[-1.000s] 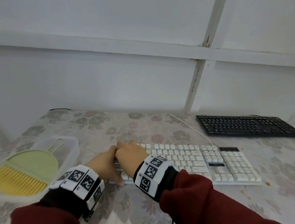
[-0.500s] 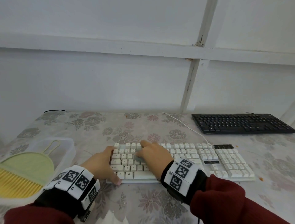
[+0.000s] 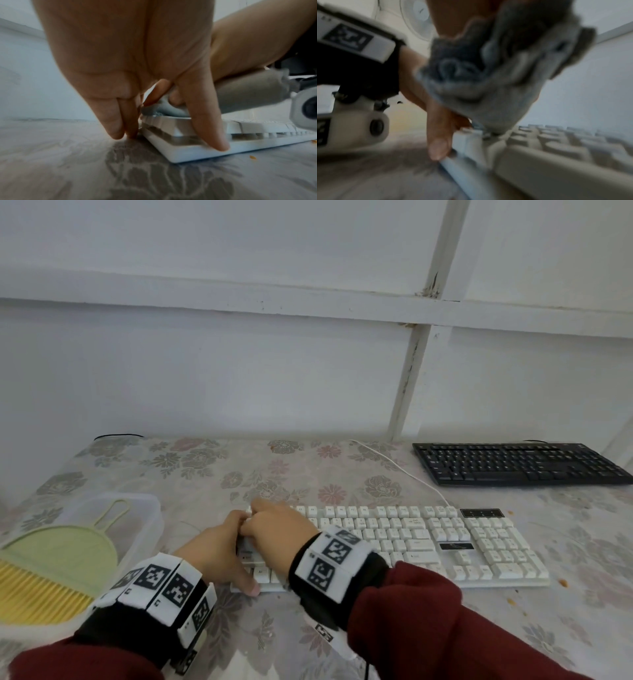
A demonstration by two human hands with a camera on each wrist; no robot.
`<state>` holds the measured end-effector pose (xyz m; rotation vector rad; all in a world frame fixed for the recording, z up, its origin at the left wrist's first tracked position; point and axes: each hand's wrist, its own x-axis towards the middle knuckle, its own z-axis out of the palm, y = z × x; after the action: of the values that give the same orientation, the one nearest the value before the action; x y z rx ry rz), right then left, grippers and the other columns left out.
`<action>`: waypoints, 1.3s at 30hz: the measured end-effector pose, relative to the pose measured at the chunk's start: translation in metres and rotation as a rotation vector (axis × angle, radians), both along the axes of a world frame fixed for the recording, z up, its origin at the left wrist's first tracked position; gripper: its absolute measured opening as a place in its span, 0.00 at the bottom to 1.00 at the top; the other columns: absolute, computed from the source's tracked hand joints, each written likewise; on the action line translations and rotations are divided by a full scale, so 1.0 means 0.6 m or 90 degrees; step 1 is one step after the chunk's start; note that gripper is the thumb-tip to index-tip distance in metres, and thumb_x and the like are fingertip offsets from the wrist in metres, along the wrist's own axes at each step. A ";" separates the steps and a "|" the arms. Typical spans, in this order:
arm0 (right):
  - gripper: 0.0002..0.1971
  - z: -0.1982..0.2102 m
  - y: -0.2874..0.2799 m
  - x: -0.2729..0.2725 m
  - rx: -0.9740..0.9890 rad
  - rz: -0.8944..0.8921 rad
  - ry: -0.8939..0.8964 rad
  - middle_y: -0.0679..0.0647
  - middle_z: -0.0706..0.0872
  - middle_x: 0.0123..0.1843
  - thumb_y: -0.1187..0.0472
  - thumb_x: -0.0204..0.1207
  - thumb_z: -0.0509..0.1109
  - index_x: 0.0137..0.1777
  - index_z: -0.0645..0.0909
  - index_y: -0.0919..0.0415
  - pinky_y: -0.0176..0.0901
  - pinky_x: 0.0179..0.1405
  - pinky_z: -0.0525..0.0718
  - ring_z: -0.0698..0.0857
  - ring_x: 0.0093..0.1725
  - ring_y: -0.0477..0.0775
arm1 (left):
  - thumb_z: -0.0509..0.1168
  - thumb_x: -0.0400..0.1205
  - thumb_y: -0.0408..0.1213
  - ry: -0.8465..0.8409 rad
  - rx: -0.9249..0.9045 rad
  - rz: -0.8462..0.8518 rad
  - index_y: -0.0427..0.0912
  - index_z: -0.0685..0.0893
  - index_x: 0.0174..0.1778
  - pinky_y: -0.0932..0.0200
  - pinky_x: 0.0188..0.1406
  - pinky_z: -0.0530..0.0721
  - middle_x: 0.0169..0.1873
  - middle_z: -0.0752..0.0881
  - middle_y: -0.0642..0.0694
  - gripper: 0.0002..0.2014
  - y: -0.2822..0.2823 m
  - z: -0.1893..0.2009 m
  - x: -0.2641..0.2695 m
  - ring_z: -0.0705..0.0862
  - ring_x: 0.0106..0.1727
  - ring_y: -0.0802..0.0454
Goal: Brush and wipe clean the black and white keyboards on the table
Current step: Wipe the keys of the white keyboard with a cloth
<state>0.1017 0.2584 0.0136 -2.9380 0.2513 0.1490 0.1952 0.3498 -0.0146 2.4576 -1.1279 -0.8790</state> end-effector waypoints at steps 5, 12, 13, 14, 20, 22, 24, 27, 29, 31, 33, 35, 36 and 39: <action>0.12 -0.020 -0.003 -0.008 -0.042 -0.045 -0.023 0.56 0.70 0.54 0.67 0.81 0.60 0.58 0.83 0.64 0.52 0.43 0.74 0.74 0.58 0.65 | 0.83 0.58 0.39 0.007 0.000 -0.002 0.49 0.58 0.74 0.63 0.53 0.80 0.60 0.82 0.52 0.53 0.001 -0.002 0.002 0.81 0.59 0.53; 0.09 -0.037 -0.063 -0.060 -0.035 -0.058 -0.042 0.50 0.68 0.45 0.71 0.77 0.64 0.40 0.82 0.60 0.51 0.44 0.84 0.73 0.42 0.55 | 0.84 0.56 0.41 0.024 -0.010 0.000 0.52 0.57 0.75 0.58 0.61 0.80 0.59 0.81 0.55 0.56 0.002 -0.002 0.005 0.81 0.59 0.55; 0.08 -0.036 -0.069 -0.068 -0.030 -0.065 -0.046 0.50 0.69 0.44 0.68 0.79 0.63 0.42 0.83 0.62 0.49 0.44 0.83 0.74 0.41 0.55 | 0.84 0.56 0.41 0.025 -0.009 -0.002 0.52 0.57 0.76 0.58 0.62 0.80 0.60 0.81 0.55 0.56 0.002 -0.001 0.005 0.81 0.59 0.55; 0.09 -0.034 -0.075 -0.076 -0.020 -0.077 -0.046 0.51 0.69 0.44 0.64 0.81 0.62 0.43 0.84 0.62 0.47 0.45 0.82 0.74 0.41 0.55 | 0.84 0.56 0.41 0.027 -0.007 -0.003 0.52 0.57 0.76 0.58 0.62 0.80 0.61 0.81 0.55 0.56 0.003 -0.001 0.005 0.81 0.60 0.55; 0.09 -0.011 -0.111 -0.123 0.007 -0.158 -0.023 0.51 0.69 0.44 0.65 0.78 0.65 0.45 0.85 0.69 0.37 0.35 0.73 0.75 0.39 0.54 | 0.83 0.57 0.41 0.023 -0.004 -0.006 0.52 0.57 0.75 0.58 0.63 0.80 0.61 0.81 0.55 0.55 0.003 0.000 0.004 0.81 0.60 0.55; 0.12 -0.002 -0.122 -0.141 0.020 -0.191 -0.019 0.51 0.69 0.44 0.61 0.80 0.64 0.45 0.85 0.70 0.31 0.32 0.69 0.75 0.39 0.52 | 0.83 0.57 0.41 0.026 -0.005 -0.005 0.52 0.57 0.75 0.57 0.63 0.80 0.60 0.81 0.56 0.55 0.003 -0.001 0.004 0.81 0.60 0.55; 0.15 0.011 -0.134 -0.160 0.023 -0.218 -0.030 0.52 0.71 0.45 0.59 0.82 0.62 0.45 0.85 0.69 0.30 0.32 0.68 0.76 0.41 0.52 | 0.84 0.57 0.41 0.029 -0.008 -0.005 0.52 0.57 0.75 0.55 0.64 0.80 0.60 0.81 0.55 0.55 0.003 -0.002 0.005 0.81 0.60 0.54; 0.15 0.020 -0.142 -0.175 0.017 -0.241 -0.078 0.55 0.76 0.52 0.59 0.84 0.58 0.55 0.86 0.64 0.36 0.42 0.71 0.79 0.48 0.54 | 0.84 0.56 0.42 0.017 -0.003 -0.009 0.52 0.56 0.75 0.55 0.64 0.80 0.61 0.81 0.55 0.55 0.003 -0.004 0.006 0.80 0.60 0.54; 0.14 0.013 -0.134 -0.171 0.033 -0.228 -0.095 0.54 0.76 0.52 0.62 0.84 0.59 0.57 0.86 0.60 0.37 0.43 0.72 0.79 0.49 0.54 | 0.84 0.56 0.43 0.015 -0.003 -0.014 0.51 0.57 0.75 0.56 0.63 0.80 0.60 0.81 0.55 0.55 0.001 -0.004 0.006 0.81 0.60 0.55; 0.13 -0.005 -0.123 -0.163 0.045 -0.204 -0.089 0.52 0.73 0.48 0.64 0.81 0.60 0.55 0.87 0.60 0.34 0.37 0.69 0.79 0.47 0.55 | 0.84 0.56 0.43 0.014 -0.004 -0.013 0.52 0.57 0.75 0.58 0.63 0.80 0.60 0.81 0.56 0.55 0.001 -0.004 0.005 0.81 0.59 0.56; 0.11 -0.023 -0.122 -0.158 0.035 -0.206 -0.085 0.51 0.69 0.44 0.66 0.79 0.62 0.50 0.87 0.60 0.32 0.32 0.65 0.79 0.43 0.55 | 0.84 0.56 0.43 0.017 -0.007 -0.009 0.52 0.57 0.75 0.59 0.62 0.79 0.60 0.81 0.56 0.55 0.001 -0.004 0.005 0.81 0.59 0.56; 0.10 -0.031 -0.132 -0.165 0.027 -0.227 -0.087 0.50 0.68 0.43 0.66 0.78 0.63 0.48 0.87 0.59 0.34 0.32 0.67 0.79 0.42 0.56 | 0.84 0.56 0.43 0.021 -0.009 -0.009 0.52 0.57 0.75 0.60 0.62 0.79 0.61 0.81 0.56 0.55 0.003 -0.004 0.006 0.81 0.59 0.56; 0.10 -0.033 -0.139 -0.172 0.025 -0.237 -0.083 0.50 0.68 0.43 0.66 0.79 0.63 0.48 0.87 0.59 0.33 0.31 0.66 0.78 0.41 0.55 | 0.84 0.56 0.43 0.021 -0.007 -0.011 0.52 0.57 0.75 0.61 0.61 0.79 0.61 0.81 0.56 0.55 0.003 -0.003 0.006 0.81 0.59 0.56; 0.10 -0.031 -0.156 -0.200 0.023 -0.251 -0.086 0.50 0.68 0.43 0.62 0.81 0.63 0.50 0.87 0.62 0.32 0.33 0.66 0.78 0.42 0.54 | 0.84 0.55 0.44 0.027 -0.004 -0.010 0.52 0.57 0.75 0.59 0.63 0.79 0.61 0.81 0.55 0.56 0.003 -0.003 0.008 0.81 0.59 0.55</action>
<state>-0.0181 0.1648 -0.0052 -2.7784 0.7858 -0.0999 0.1997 0.3516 -0.0164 2.4165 -1.1360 -0.9251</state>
